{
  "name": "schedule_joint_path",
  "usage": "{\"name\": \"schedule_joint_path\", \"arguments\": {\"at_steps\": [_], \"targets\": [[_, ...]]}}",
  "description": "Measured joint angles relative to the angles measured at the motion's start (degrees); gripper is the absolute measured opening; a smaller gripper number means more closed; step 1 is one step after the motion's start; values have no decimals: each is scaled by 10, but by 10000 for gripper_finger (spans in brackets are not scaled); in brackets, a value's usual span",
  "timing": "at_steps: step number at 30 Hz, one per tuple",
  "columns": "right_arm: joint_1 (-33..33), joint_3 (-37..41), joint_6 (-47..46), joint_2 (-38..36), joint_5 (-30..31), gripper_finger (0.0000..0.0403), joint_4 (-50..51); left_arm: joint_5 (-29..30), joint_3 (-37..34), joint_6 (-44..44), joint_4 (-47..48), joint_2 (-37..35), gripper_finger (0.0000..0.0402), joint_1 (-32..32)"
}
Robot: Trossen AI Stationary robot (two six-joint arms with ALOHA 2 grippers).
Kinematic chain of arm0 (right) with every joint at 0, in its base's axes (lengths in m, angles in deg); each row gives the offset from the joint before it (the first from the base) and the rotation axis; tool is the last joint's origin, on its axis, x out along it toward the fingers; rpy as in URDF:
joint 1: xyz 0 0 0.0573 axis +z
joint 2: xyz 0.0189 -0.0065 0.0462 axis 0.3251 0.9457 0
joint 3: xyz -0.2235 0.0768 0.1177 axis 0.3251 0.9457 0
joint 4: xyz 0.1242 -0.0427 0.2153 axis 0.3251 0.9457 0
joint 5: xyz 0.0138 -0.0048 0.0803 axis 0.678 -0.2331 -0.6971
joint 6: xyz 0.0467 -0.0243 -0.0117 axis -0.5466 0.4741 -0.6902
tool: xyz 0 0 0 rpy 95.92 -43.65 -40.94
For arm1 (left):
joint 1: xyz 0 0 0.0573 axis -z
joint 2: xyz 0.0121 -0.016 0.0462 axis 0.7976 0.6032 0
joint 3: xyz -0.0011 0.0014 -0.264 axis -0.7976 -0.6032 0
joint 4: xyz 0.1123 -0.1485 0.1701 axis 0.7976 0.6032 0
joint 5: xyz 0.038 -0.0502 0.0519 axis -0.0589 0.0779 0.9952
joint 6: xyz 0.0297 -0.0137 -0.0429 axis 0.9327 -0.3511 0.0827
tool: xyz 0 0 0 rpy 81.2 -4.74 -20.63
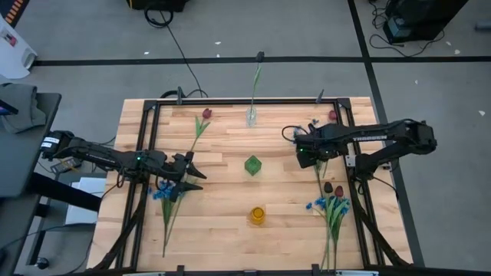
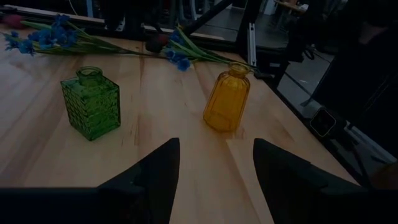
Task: Sort flowers into vase by color
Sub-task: Put the top blue flowers into the green vase
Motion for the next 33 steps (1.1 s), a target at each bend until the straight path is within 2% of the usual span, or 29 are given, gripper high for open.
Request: {"name": "schedule_joint_path", "arguments": {"at_steps": [4,16,23,29,33], "targets": [[0,39,-6,2,-15,240,-82,0,0,0,0,0,209,0],[0,105,-38,-6,-17,240,-104,0,0,0,0,0,209,0],[0,131,-40,-6,-26,238,-203,0,0,-1,0,0,209,0],[0,146,-56,-6,-27,227,-218,0,0,-2,0,0,209,0],[0,147,-55,-5,-27,204,-216,1,0,-2,0,0,209,0]]}}
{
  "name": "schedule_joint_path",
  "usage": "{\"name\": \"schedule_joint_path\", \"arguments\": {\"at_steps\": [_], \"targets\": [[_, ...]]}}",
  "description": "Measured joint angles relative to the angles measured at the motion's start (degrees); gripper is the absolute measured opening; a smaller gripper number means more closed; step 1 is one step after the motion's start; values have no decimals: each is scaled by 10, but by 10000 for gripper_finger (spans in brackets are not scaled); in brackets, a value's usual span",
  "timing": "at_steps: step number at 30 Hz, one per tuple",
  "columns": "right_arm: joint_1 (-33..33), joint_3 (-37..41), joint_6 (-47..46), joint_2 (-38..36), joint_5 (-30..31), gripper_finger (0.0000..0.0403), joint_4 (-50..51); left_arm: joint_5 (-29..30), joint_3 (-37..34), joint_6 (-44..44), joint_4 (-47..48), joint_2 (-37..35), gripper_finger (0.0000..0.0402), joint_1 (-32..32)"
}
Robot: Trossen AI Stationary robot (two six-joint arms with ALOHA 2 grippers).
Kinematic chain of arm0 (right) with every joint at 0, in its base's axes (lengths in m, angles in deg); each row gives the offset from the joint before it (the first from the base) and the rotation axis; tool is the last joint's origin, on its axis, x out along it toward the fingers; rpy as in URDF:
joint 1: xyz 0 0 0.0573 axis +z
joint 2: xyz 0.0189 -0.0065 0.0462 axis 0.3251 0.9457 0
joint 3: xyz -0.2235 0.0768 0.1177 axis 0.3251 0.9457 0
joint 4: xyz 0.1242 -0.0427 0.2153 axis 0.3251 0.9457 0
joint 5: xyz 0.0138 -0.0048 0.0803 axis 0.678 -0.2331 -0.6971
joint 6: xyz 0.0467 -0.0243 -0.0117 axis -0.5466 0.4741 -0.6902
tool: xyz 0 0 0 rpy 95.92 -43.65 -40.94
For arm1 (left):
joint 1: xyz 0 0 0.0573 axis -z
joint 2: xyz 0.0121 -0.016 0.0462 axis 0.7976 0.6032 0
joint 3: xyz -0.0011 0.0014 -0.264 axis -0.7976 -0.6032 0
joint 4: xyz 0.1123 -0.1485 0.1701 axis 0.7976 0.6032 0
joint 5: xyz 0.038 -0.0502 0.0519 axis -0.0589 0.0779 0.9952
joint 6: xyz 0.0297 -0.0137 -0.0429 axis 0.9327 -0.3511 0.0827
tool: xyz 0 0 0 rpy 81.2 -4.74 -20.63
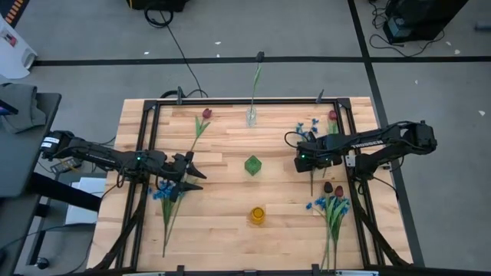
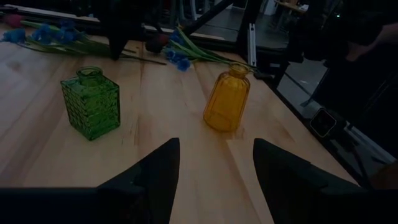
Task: Sort flowers into vase by color
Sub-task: Put the top blue flowers into the green vase
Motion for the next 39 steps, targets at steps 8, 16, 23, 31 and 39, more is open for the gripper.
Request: {"name": "schedule_joint_path", "arguments": {"at_steps": [8,16,23,31,39], "targets": [[0,0,1,0,0,113,1,3,0,0,0,0,209,0],[6,-1,11,0,2,16,-5,4,0,0,0,0,209,0],[15,-15,14,0,2,26,-29,10,0,0,0,0,209,0],[12,-72,51,-26,33,18,-29,49,0,0,-5,0,209,0],[8,-153,95,-85,84,21,-36,61,0,-5,-45,0,209,0]]}}
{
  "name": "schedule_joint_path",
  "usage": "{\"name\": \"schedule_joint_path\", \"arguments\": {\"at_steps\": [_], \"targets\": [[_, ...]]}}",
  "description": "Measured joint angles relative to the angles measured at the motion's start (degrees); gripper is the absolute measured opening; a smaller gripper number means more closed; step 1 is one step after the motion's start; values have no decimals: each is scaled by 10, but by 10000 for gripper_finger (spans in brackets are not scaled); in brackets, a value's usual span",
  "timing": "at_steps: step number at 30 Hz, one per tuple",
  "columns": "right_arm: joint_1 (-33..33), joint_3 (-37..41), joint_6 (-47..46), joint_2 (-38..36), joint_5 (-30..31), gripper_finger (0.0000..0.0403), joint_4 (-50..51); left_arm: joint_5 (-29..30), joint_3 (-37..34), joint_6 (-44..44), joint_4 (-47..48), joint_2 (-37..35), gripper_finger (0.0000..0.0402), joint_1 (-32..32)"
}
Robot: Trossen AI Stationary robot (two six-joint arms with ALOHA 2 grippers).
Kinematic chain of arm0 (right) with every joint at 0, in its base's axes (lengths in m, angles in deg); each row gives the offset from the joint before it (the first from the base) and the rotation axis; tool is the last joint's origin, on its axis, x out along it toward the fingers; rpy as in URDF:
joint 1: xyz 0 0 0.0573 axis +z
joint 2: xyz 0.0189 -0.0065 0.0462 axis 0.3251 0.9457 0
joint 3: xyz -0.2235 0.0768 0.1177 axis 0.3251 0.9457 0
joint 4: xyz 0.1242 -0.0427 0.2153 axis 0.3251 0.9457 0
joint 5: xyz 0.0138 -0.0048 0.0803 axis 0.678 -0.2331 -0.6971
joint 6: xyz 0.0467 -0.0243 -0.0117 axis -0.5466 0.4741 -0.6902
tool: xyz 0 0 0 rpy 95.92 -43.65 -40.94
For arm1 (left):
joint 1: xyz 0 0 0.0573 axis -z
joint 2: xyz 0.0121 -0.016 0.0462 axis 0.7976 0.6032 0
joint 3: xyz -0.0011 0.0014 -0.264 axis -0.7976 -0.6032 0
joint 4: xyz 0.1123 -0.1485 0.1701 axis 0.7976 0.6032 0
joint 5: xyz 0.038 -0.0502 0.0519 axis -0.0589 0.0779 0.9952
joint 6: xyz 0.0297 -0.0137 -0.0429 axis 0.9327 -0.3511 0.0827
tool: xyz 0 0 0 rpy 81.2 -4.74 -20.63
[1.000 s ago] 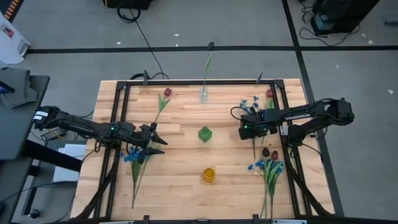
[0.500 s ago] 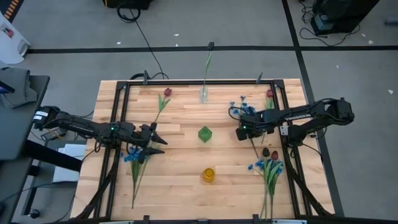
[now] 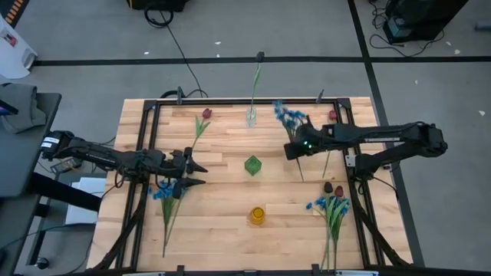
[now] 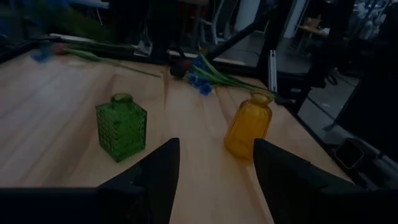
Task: Sort flowers into vase by color
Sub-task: Put the top blue flowers into the green vase
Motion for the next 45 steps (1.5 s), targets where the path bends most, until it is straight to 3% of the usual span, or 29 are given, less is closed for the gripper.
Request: {"name": "schedule_joint_path", "arguments": {"at_steps": [5,9,14,18,28,37,45], "targets": [[12,-48,75,-37,69,20,-76,0,0,0,0,0,209,0],[30,-64,143,-56,119,20,-202,0,0,0,0,0,209,0],[72,-64,248,-58,154,20,-358,0,0,0,3,0,209,0],[115,-65,343,-45,182,20,-411,0,0,0,2,0,209,0],[191,-64,498,13,185,20,-463,0,0,0,0,0,209,0],[202,-64,564,112,186,20,-568,-1,0,4,3,0,209,0],[202,42,571,143,167,20,-783,-1,0,5,23,0,209,0]]}}
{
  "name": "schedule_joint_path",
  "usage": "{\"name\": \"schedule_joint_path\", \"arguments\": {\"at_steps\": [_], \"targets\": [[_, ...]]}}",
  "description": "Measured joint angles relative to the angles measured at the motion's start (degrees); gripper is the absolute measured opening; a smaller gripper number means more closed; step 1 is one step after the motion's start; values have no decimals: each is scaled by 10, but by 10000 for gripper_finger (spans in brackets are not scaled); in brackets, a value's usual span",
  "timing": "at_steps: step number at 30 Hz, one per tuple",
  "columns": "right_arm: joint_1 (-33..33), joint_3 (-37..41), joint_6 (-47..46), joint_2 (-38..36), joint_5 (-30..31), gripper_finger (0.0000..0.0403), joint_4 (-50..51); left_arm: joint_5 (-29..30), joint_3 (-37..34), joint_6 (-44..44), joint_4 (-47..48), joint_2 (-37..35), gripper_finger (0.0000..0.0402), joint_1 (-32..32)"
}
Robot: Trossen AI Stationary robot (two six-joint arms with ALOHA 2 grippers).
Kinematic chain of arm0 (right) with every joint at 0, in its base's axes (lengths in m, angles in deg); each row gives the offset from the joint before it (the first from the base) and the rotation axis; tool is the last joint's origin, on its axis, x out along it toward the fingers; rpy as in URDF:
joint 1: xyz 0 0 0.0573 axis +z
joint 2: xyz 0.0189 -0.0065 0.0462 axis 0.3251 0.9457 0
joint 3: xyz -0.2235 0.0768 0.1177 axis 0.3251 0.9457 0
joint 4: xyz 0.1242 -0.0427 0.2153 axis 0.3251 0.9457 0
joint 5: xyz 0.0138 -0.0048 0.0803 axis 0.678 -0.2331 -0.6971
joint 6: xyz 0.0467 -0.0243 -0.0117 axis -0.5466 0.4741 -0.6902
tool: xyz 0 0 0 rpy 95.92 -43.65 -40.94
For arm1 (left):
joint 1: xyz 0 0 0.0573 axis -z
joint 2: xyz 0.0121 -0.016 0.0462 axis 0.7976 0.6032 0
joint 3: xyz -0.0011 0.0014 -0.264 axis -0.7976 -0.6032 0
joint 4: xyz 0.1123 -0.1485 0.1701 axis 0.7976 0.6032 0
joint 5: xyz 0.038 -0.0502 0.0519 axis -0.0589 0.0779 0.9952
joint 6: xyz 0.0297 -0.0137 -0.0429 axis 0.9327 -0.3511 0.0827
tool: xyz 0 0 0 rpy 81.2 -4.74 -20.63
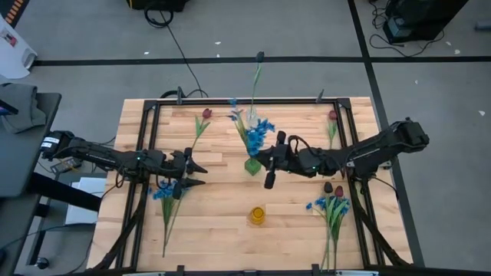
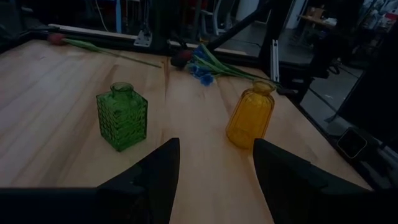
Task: Sort flowers into vase by color
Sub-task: Put the top blue flowers into the green vase
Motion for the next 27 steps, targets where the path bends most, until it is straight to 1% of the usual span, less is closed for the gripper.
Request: {"name": "schedule_joint_path", "arguments": {"at_steps": [4,8,13,18,27], "targets": [[0,67,-4,-24,-15,20,-79,1,0,0,2,0,209,0],[-7,125,5,-48,-19,20,-134,19,0,0,4,0,209,0],[-29,174,12,-51,-42,20,-214,32,0,0,6,0,209,0],[-51,189,11,-51,-61,20,-228,33,0,0,6,0,209,0],[-102,189,8,-51,-138,20,-228,38,0,0,6,0,209,0]]}}
